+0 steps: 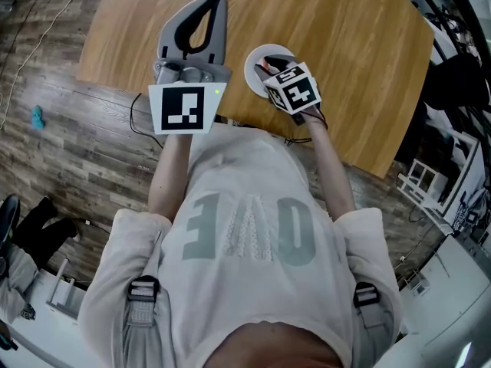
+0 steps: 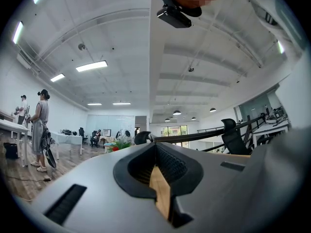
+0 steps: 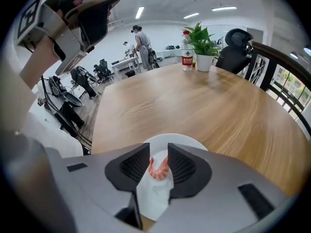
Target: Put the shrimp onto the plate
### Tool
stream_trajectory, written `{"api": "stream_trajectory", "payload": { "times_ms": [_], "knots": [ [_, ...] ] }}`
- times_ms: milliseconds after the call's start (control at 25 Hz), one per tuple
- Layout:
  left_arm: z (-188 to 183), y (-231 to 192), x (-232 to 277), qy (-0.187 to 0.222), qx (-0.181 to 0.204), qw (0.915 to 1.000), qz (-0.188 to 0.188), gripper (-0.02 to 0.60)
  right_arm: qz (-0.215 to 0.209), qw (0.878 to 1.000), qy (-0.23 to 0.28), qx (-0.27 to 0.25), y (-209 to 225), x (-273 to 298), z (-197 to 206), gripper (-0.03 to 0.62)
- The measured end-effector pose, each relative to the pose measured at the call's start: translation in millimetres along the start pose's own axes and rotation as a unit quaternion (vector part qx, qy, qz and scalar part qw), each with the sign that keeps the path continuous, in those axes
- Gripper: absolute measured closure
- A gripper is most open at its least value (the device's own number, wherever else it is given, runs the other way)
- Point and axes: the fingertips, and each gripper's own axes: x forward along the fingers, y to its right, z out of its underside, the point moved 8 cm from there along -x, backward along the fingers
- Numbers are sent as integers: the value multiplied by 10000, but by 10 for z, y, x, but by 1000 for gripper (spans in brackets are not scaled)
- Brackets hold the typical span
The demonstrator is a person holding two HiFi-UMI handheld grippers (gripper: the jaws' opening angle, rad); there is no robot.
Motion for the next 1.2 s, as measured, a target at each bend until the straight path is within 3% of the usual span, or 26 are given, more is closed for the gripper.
{"api": "stream_trajectory", "payload": {
  "times_ms": [280, 400, 480, 720, 1040, 1200],
  "knots": [
    [-24, 63, -25, 54, 26, 9999, 146, 571, 157, 9994, 321, 48, -38, -135, -96, 488],
    [-56, 65, -14, 96, 36, 9997, 205, 571, 406, 9946, 950, 124, -25, -327, -345, 507],
    [-97, 77, 14, 144, 84, 9995, 253, 571, 780, 9844, 1567, 174, 5, -537, -554, 544],
    [-305, 195, 136, 319, 466, 9975, 427, 571, 1618, 9279, 3356, 149, 22, -1319, -1053, 574],
    [-734, 324, 199, 795, 599, 9921, 758, 571, 2006, 8349, 5111, 396, -199, -2206, -1180, 574],
    [-818, 385, 152, 918, 573, 9908, 815, 571, 2225, 8184, 5258, 658, -251, -2303, -932, 575]
  ]
}}
